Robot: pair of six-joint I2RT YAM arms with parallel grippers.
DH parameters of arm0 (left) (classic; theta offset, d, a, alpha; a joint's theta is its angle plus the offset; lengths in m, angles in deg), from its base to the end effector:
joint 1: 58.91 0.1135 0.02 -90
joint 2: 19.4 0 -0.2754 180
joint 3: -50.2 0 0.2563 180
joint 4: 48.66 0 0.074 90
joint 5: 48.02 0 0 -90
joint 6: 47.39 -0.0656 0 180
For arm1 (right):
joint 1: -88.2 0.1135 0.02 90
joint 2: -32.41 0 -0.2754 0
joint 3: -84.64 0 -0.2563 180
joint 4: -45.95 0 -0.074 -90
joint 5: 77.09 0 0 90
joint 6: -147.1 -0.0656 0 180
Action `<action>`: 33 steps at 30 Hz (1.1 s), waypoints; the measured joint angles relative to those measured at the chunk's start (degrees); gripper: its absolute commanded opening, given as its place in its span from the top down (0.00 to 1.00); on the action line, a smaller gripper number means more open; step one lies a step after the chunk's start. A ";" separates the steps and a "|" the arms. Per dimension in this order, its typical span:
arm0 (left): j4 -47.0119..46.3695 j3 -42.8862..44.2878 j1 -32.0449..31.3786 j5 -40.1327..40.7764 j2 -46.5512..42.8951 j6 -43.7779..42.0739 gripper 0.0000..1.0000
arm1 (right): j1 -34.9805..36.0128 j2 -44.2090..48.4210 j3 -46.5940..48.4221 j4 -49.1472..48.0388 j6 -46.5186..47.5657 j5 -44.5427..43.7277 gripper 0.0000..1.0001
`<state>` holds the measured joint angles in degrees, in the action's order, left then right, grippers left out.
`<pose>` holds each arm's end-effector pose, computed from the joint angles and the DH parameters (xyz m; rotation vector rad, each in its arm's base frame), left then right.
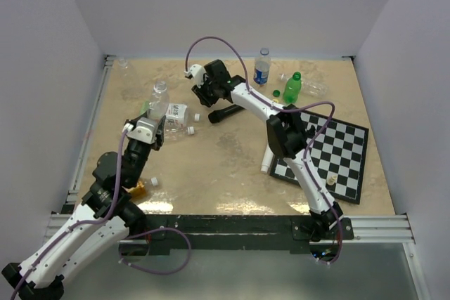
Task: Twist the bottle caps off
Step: Place the bottle cap at the center of the board.
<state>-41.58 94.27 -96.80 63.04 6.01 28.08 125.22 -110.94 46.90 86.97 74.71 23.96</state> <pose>0.1301 -0.0714 0.3408 0.3199 1.3454 -0.0891 0.4714 0.3712 0.1802 -1.1528 2.0149 0.3948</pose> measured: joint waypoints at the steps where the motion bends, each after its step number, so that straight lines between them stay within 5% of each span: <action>1: -0.09 -0.07 0.07 0.02 0.00 0.00 1.00 | 0.00 -0.74 0.46 -0.07 -0.04 -0.33 0.80; 9: -0.13 -0.17 0.76 -0.11 1.31 0.09 1.00 | -0.02 -2.54 1.44 0.07 -0.57 -1.57 0.49; 15: 0.81 1.11 0.76 -1.40 3.82 2.89 1.00 | 0.00 -2.47 1.86 0.07 -0.68 -1.31 0.45; 19: 5.46 10.36 0.76 -4.07 8.70 6.45 1.00 | 0.00 -0.31 1.29 1.44 -0.68 -0.44 0.45; 29: 10.23 36.37 0.76 -13.46 14.49 11.98 1.00 | -0.04 36.74 -22.40 -4.50 2.38 16.39 0.38; 33: 10.99 37.24 0.76 -16.46 14.88 12.48 1.00 | -0.11 50.56 -34.01 -10.19 6.21 26.43 0.02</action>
<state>-30.58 131.51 -96.04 46.58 20.90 40.56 125.11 -60.38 12.89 76.79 80.91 50.38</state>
